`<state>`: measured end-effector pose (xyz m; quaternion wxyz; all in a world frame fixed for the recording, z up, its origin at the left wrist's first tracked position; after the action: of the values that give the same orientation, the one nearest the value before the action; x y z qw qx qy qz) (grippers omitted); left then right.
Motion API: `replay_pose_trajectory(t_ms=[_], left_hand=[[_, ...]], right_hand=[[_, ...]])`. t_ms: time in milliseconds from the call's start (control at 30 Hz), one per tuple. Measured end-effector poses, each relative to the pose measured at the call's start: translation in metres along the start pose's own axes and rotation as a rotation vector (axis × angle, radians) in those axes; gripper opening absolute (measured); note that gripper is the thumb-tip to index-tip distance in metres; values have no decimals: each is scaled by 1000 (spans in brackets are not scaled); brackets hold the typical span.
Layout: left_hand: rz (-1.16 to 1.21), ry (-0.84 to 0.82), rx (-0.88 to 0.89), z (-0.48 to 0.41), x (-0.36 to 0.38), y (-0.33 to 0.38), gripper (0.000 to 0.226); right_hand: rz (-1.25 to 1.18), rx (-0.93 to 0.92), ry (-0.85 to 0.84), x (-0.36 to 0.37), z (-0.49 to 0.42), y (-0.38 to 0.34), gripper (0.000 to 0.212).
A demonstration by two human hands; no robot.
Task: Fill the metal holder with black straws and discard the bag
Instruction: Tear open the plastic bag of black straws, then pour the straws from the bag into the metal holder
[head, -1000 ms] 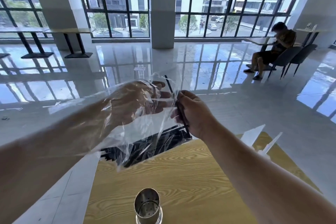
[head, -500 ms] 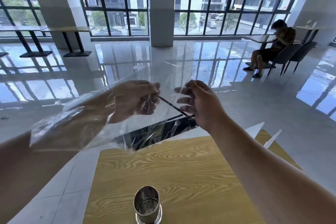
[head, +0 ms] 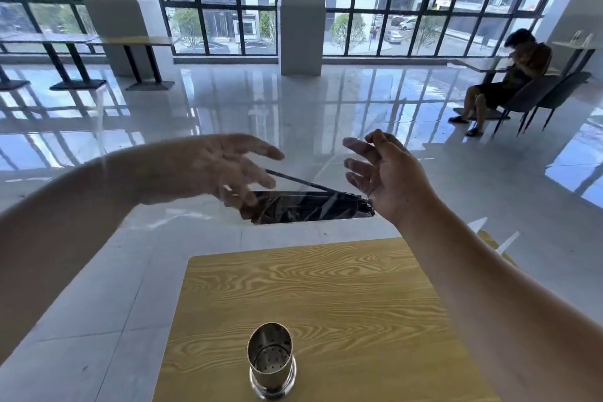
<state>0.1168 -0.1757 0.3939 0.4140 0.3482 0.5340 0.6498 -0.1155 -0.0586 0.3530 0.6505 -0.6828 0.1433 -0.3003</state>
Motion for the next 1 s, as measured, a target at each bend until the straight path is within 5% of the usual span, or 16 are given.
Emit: replay_pose_trajectory(t_ms=[133, 200, 300, 333, 400, 533, 633, 1000], left_hand=[[216, -7, 158, 16, -65, 13, 37], [477, -66, 248, 21, -98, 5, 63], [934, -172, 60, 21, -98, -24, 104], [910, -162, 89, 17, -94, -31, 98], [590, 146, 155, 18, -115, -49, 67], [88, 229, 208, 25, -87, -56, 42], [136, 344, 266, 27, -84, -58, 28], [324, 481, 53, 29, -53, -178, 9]], right_hand=[[-38, 19, 36, -15, -3, -2, 27], [-78, 39, 68, -28, -5, -1, 26], [-90, 72, 117, -44, -5, 8, 28], [-86, 79, 129, -48, -6, 12, 29], [-76, 89, 150, -55, -7, 19, 29], [-21, 113, 166, -61, -6, 33, 28], [48, 75, 189, -68, -2, 39, 26], [293, 58, 229, -99, 42, 84, 24]])
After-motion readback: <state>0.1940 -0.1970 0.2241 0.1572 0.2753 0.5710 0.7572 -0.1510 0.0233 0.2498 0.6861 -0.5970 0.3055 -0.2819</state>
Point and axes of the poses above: each hand's wrist, its own z-axis away from the middle knuckle, its own x-axis out of the palm, y = z × x, the point moved 10 cm from there along -z, towards the middle knuckle, and after that the axes turned 15 degrees about z, right-handed, at the moved point
